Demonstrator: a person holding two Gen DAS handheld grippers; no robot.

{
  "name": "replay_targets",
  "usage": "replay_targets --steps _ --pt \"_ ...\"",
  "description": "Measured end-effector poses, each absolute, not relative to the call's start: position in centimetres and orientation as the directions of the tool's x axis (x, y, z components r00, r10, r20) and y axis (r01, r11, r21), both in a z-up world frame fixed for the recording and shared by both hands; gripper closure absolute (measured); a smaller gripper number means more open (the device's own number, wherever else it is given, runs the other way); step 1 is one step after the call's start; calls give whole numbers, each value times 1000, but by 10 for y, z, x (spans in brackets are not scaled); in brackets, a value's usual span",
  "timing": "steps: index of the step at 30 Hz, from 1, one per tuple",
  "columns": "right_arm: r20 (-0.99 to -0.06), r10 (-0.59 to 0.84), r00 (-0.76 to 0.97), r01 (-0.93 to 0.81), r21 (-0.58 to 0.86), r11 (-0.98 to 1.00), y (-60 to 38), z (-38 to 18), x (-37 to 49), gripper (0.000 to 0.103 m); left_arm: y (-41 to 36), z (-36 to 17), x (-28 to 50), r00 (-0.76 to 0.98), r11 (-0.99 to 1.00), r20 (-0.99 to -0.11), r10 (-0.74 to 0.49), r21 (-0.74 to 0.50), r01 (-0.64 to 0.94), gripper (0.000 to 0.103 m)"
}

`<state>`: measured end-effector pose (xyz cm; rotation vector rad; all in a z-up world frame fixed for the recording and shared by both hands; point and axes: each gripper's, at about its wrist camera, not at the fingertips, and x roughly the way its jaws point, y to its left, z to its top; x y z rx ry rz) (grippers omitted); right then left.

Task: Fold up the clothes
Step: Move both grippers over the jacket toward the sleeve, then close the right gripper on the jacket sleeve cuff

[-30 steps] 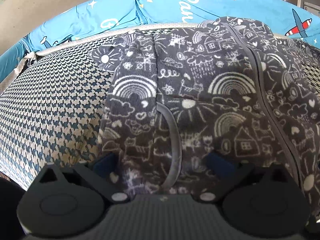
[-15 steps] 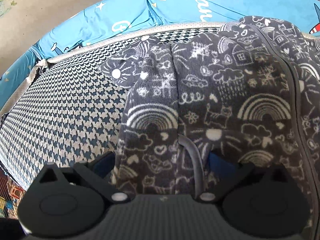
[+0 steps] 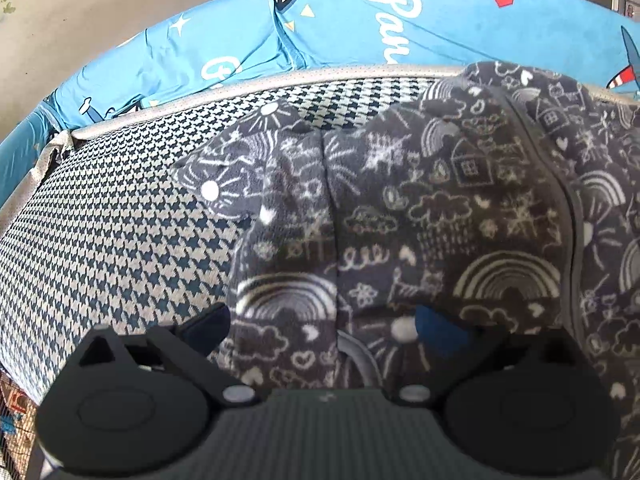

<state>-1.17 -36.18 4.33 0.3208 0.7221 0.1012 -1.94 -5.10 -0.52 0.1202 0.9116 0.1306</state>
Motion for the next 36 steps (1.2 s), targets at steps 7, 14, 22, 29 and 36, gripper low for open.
replay_targets --steps 7,14,22,29,36 --pt "-635 195 748 101 398 912 -378 36 20 9 -65 3 3 642 992 -758 114 121 -33 0" --pt "-624 179 761 141 429 892 -385 32 43 9 -78 5 25 673 993 -735 82 119 10 0" --pt "-619 152 771 227 489 842 -400 21 72 9 -85 2 47 670 996 -740 62 93 11 0" --pt "-639 136 757 270 496 825 -402 10 95 9 -86 -2 54 646 996 -761 63 84 2 0" --pt "-639 109 761 276 471 837 -395 -2 115 15 -88 0 50 642 997 -765 47 79 22 0"
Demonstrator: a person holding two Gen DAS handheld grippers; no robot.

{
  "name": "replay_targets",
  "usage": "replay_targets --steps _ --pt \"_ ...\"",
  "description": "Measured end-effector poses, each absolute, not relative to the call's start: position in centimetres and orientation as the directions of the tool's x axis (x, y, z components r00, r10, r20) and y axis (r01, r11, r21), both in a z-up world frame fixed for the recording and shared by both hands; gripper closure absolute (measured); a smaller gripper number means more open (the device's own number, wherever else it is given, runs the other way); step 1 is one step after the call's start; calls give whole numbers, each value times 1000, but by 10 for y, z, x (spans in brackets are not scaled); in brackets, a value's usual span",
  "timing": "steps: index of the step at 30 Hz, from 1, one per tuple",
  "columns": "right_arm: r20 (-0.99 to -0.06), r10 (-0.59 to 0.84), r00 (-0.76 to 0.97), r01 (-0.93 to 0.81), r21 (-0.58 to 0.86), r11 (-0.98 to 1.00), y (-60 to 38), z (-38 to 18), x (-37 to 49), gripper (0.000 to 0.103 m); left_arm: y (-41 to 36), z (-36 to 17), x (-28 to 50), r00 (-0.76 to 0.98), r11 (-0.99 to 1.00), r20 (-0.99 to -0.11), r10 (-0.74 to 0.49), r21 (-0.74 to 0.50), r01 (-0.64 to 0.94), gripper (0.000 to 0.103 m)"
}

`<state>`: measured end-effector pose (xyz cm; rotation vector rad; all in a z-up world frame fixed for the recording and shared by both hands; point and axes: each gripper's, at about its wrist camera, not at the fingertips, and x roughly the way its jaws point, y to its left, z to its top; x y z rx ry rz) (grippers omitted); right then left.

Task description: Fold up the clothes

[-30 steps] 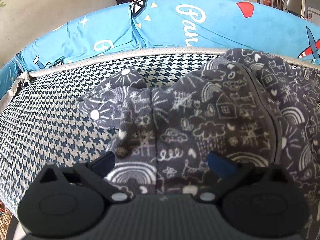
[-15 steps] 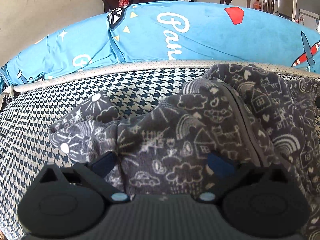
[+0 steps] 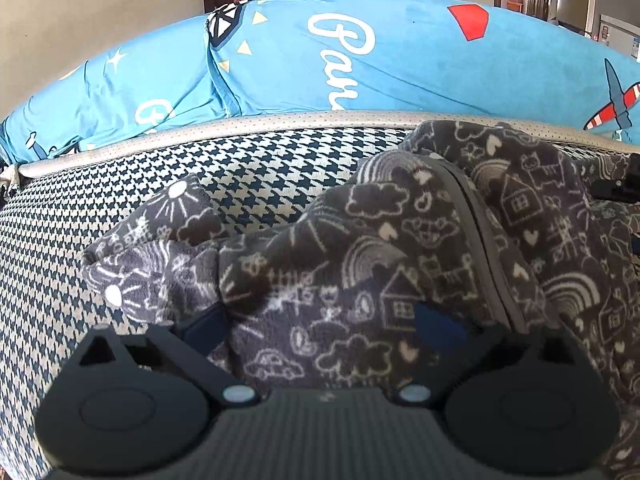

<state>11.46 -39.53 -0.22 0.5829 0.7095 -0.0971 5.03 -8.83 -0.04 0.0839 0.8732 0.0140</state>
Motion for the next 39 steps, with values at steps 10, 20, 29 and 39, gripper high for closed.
replay_targets --steps 10,20,29,39 --pt "-637 105 764 246 438 865 -387 -7 124 87 -88 -1 50 630 998 -776 32 63 27 0" --pt "-550 -73 832 320 370 872 -396 42 89 92 -89 2 48 646 998 -763 13 52 41 0" --pt "-548 -274 790 475 266 839 -431 67 31 93 -99 10 40 685 995 -728 -42 32 96 0" --pt "-639 -289 713 525 213 824 -465 57 -2 86 -111 11 31 697 985 -711 -95 35 171 0"
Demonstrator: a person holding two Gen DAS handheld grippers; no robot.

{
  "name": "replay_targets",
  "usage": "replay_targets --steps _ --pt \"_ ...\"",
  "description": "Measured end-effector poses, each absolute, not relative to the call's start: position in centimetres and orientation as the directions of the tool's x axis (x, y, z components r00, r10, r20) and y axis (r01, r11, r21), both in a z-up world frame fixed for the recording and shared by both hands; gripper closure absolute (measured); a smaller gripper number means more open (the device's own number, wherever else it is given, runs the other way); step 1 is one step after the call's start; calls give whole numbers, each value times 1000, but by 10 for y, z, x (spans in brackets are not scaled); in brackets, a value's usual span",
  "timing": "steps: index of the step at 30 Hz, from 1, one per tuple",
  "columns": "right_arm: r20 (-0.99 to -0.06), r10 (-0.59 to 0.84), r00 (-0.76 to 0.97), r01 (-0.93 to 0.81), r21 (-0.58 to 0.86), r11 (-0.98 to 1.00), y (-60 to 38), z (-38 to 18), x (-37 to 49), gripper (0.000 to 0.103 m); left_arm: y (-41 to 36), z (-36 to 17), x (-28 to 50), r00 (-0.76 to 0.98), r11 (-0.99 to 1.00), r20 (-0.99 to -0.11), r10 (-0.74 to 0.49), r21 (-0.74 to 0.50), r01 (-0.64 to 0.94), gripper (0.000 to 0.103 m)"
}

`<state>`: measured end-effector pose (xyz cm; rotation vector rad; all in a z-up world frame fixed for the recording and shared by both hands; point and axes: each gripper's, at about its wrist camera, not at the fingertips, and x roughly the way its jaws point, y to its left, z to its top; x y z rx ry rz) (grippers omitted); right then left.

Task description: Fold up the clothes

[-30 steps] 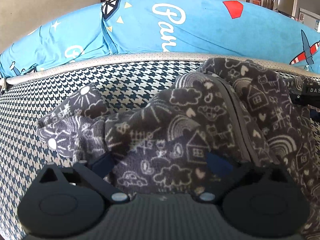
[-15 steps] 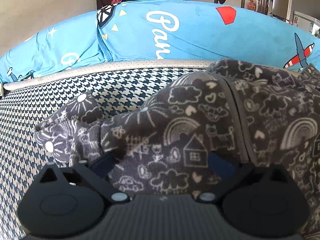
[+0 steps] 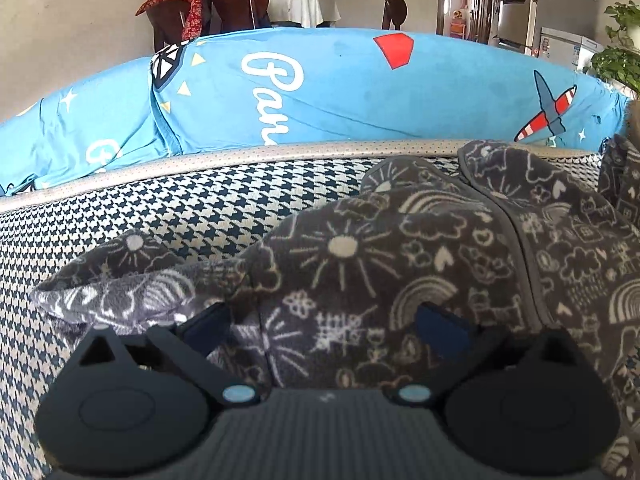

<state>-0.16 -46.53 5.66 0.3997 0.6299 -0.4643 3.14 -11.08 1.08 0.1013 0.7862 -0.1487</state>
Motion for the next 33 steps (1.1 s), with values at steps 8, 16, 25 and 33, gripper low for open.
replay_targets --steps 8,16,25,33 --pt "-546 -236 804 450 300 841 -469 81 -16 79 -122 -10 34 638 981 -768 -56 75 177 0" --pt "-519 -34 854 247 348 904 -432 80 11 66 -128 -25 34 582 977 -813 -37 94 192 0" --pt "-496 155 854 90 436 896 -398 67 58 59 -132 -28 30 579 971 -815 -27 117 210 0" --pt "-493 261 830 11 482 876 -377 53 95 51 -133 -30 25 580 969 -815 -24 124 214 0"
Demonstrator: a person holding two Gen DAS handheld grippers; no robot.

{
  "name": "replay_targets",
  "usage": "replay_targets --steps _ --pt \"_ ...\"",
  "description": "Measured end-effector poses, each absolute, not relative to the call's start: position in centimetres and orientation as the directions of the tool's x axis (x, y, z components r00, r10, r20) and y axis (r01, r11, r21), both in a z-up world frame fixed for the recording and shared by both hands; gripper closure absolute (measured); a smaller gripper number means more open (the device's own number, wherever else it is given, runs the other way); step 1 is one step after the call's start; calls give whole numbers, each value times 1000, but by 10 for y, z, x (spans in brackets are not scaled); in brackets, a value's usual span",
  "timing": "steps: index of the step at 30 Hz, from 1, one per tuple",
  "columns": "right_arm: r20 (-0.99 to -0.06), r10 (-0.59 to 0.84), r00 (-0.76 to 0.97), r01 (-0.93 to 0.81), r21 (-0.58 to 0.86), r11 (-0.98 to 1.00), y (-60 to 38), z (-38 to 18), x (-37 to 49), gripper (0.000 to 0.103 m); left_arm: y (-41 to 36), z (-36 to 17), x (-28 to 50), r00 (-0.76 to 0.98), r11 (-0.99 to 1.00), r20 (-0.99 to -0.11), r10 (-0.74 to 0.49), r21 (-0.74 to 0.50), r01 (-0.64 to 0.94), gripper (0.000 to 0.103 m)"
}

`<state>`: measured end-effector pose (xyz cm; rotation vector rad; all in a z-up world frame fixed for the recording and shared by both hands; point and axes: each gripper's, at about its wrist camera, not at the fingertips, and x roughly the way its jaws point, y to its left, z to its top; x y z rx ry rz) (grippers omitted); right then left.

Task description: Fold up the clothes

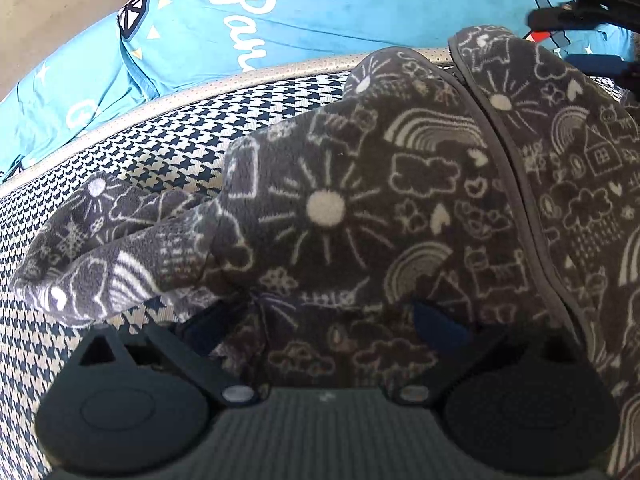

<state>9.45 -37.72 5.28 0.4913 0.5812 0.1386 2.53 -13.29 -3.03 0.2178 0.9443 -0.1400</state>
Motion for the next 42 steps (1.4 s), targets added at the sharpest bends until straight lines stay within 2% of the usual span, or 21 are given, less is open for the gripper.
replay_targets --steps 12,13,14,16,20,25,32,36,42 --pt "-589 236 773 33 408 912 -349 23 123 50 -128 -26 18 584 968 -810 -50 105 229 0" --pt "-594 239 768 31 407 913 -349 20 124 52 -126 -25 17 589 968 -806 -55 100 228 0" --pt "-593 247 767 21 408 913 -348 19 123 62 -125 -22 16 598 969 -799 -61 96 227 0" --pt "-587 258 768 -2 399 917 -346 19 121 75 -121 -17 13 616 970 -784 -73 87 226 0" --pt "-560 274 782 -50 381 923 -339 26 114 85 -118 -3 7 676 970 -732 -80 98 221 0" --pt "-508 316 802 -155 333 930 -326 44 94 87 -101 18 6 746 984 -662 -72 73 160 0" --pt "-479 407 778 -339 226 913 -308 59 49 87 -67 28 23 766 1000 -643 2 13 8 0" --pt "-505 456 733 -455 135 880 -289 59 18 87 -57 25 31 757 999 -654 5 -37 -39 0" --pt "-599 476 644 -620 -44 783 -254 37 -24 87 -60 23 31 760 997 -650 -14 -72 -43 0"
